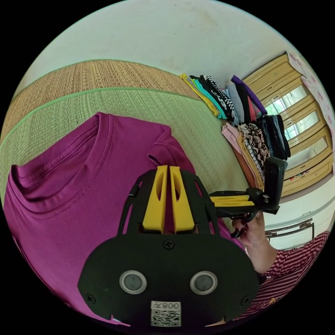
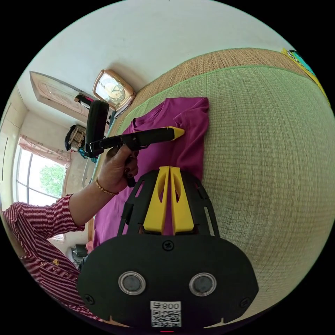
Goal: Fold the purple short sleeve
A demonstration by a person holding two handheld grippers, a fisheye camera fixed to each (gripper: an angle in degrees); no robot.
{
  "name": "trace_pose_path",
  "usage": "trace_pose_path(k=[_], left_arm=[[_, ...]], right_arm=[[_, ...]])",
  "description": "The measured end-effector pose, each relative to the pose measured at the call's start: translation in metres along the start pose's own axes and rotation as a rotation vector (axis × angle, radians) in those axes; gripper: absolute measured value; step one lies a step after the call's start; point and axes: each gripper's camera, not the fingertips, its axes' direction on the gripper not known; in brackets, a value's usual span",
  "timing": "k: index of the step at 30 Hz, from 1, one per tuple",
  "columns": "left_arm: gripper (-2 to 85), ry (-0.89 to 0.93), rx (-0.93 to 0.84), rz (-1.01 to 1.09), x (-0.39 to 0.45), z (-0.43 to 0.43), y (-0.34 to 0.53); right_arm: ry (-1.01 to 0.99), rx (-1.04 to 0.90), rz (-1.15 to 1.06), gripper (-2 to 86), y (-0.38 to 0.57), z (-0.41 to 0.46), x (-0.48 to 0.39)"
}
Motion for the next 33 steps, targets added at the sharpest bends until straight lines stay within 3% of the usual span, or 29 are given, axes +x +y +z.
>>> trace_pose_path(k=[9,15,21,26,33], left_arm=[[3.3,-0.004,0.020,0.000,-0.008,0.040,-0.013],[5.3,0.039,0.081,-0.052,-0.037,0.030,0.032],[5.7,-0.019,0.115,-0.197,-0.075,-0.021,0.175],[6.1,-0.138,0.088,-0.461,-0.104,-0.052,0.333],[8.4,-0.019,0.187,-0.735,-0.136,-0.023,0.477]], right_arm=[[-0.065,0.046,0.075,0.3,0.005,-0.019,0.019],[-0.111,0.085,0.132,1.6,0.023,-0.051,0.027],[-0.105,0.081,0.168,3.8,0.083,-0.108,0.023],[-0.081,0.081,0.229,5.8,0.149,-0.156,0.014],[-0.019,0.047,0.295,8.2,0.231,-0.205,0.004]])
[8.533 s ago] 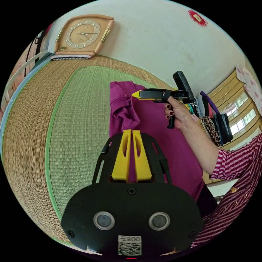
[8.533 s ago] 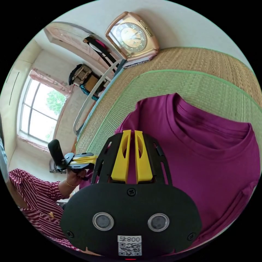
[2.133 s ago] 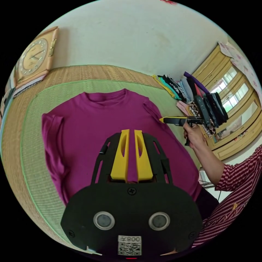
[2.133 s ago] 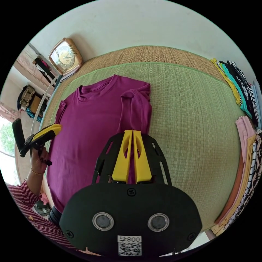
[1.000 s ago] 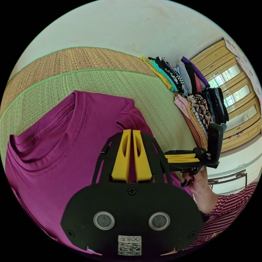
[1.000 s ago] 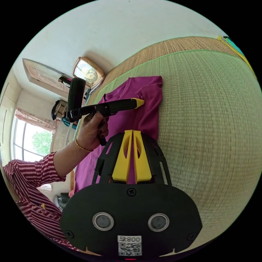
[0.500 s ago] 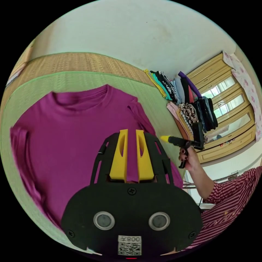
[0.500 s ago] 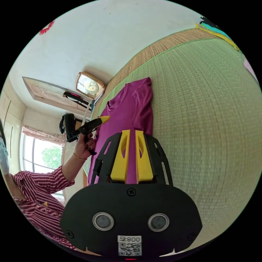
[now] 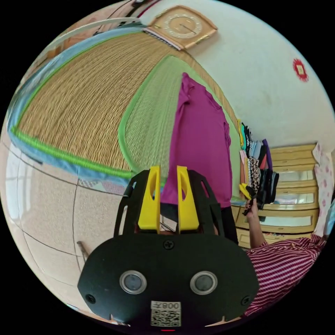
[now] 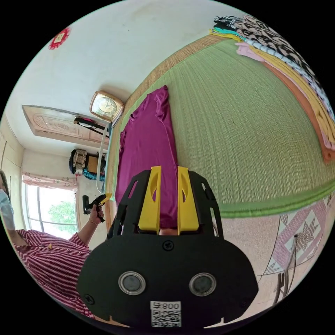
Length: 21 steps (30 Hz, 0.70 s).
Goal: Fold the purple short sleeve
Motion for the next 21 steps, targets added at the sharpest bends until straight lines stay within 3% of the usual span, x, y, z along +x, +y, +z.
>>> trace_pose_path(k=[8,21], left_arm=[[11.9,0.231,-0.031,-0.127,-0.097,0.109,0.036],[12.9,0.363,-0.058,-0.150,-0.177,0.249,0.026]], right_arm=[[-0.053,-0.024,0.116,10.2,0.068,-0.012,0.048],[-0.255,-0.084,0.138,11.5,0.083,0.028,0.088]])
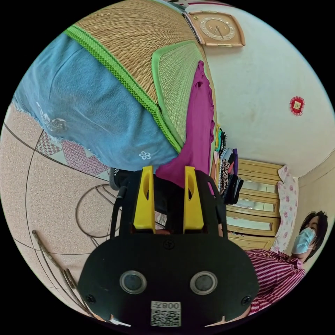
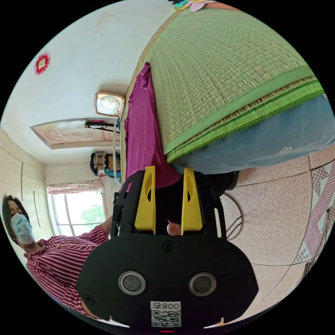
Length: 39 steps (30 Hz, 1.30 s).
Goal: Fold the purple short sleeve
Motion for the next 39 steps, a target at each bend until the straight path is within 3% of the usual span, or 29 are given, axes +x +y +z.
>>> trace_pose_path(k=[9,17,28,39], left_arm=[[11.9,0.057,-0.002,-0.007,-0.073,0.061,-0.017],[5.2,0.101,0.012,0.003,-0.136,0.105,-0.020],[2.2,0.262,0.134,0.091,-0.191,0.114,-0.010],[1.8,0.378,0.148,0.268,-0.204,0.114,-0.001]], right_arm=[[-0.121,0.002,0.013,9.5,0.008,-0.005,0.019],[-0.222,-0.005,-0.012,3.8,0.008,-0.006,0.016],[-0.299,-0.014,-0.131,1.6,0.013,-0.047,-0.034],[-0.354,-0.016,-0.241,1.5,0.022,-0.086,-0.092]])
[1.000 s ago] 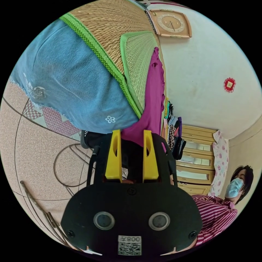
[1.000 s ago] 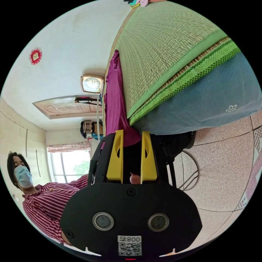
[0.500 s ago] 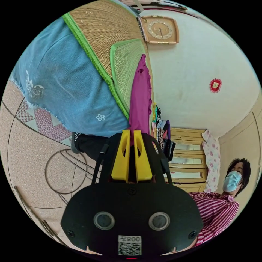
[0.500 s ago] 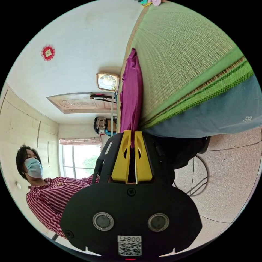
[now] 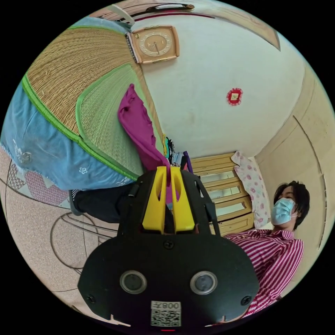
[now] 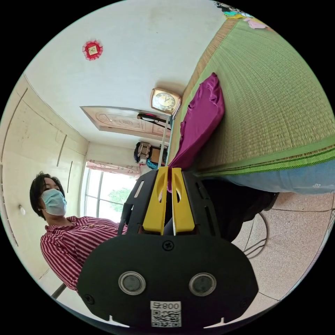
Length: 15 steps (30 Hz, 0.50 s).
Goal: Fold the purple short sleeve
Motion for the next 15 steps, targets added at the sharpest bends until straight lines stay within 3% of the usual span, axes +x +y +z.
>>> trace_pose_path(k=[7,15], left_arm=[[1.8,-0.066,-0.020,-0.075,-0.052,-0.018,0.036],[1.8,-0.068,-0.021,-0.132,-0.099,-0.013,0.057]], right_arm=[[0.123,-0.075,0.112,2.2,0.035,-0.008,0.022],[0.004,0.036,0.274,7.7,0.084,-0.011,0.092]])
